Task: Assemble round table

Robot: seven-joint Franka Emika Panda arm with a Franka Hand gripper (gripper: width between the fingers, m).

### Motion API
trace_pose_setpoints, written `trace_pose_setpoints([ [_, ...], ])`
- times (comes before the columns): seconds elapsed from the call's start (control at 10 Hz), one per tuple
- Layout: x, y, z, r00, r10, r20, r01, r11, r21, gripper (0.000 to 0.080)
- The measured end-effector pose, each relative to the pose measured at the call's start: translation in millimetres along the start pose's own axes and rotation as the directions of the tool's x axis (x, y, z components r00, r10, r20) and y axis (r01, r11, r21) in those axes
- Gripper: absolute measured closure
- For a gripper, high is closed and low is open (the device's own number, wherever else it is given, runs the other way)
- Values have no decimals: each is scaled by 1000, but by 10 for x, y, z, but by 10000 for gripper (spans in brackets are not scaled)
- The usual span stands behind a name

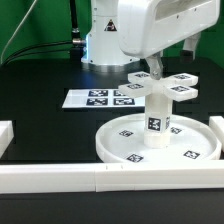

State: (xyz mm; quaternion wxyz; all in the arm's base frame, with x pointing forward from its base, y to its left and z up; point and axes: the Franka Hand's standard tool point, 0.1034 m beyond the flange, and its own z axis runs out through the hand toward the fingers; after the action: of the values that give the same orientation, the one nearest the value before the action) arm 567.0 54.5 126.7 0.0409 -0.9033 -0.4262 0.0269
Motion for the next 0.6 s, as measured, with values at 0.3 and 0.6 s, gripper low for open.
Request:
trace_pose_setpoints([
  [0.3, -23, 17, 28, 985, -170, -3, 170, 985, -11, 151],
  [0.6, -71, 43, 152, 983, -185, 1, 185, 983, -8, 151],
])
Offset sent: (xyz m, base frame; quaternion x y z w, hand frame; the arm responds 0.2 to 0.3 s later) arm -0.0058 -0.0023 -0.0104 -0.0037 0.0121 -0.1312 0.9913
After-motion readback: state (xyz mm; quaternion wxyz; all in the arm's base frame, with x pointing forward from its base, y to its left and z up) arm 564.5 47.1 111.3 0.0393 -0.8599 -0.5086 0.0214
